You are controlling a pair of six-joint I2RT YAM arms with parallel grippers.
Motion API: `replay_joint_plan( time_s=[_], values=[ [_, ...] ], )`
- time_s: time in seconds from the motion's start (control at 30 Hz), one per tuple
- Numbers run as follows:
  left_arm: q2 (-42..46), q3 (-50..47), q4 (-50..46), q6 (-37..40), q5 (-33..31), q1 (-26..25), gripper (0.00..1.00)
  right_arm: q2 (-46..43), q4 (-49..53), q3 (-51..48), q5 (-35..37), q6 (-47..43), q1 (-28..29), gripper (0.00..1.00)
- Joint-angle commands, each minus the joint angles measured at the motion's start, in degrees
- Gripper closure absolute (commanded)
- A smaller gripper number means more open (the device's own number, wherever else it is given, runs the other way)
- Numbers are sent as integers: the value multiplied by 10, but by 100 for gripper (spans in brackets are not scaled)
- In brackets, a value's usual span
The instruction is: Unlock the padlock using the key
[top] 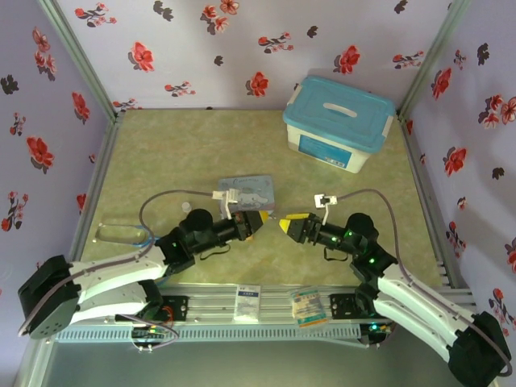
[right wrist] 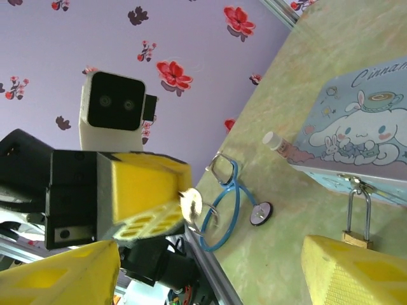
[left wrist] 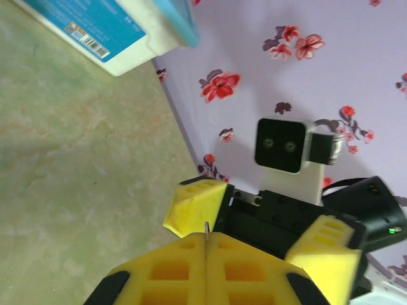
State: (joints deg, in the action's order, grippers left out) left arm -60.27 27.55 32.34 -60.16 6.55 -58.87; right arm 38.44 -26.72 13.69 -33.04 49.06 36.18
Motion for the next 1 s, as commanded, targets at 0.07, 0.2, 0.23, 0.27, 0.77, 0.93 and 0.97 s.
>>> replay_joint_plan(
  time_s=[0.07, 0.2, 0.23, 0.27, 0.77, 0.93, 0.97],
  values=[
    [44, 54, -133, 66, 99, 17, 100, 58, -149, 10, -98, 72, -16, 25],
    [45, 62, -140, 68, 120, 19, 100, 115, -310, -3, -114, 160, -13, 24],
    [41, 62, -131, 63, 128, 19, 100, 125, -325, -3, -118, 168, -12, 24],
    [39, 64, -125, 63, 133, 19, 100, 135, -332, -2, -118, 169, -10, 24],
    [20, 67, -75, 49, 144, 28, 100, 145, -332, -16, -105, 153, 27, 50],
    [20, 68, -70, 47, 144, 31, 100, 130, -306, -21, -102, 141, 28, 61],
    [18, 69, -68, 47, 144, 31, 100, 128, -305, -22, -100, 140, 28, 63]
  ],
)
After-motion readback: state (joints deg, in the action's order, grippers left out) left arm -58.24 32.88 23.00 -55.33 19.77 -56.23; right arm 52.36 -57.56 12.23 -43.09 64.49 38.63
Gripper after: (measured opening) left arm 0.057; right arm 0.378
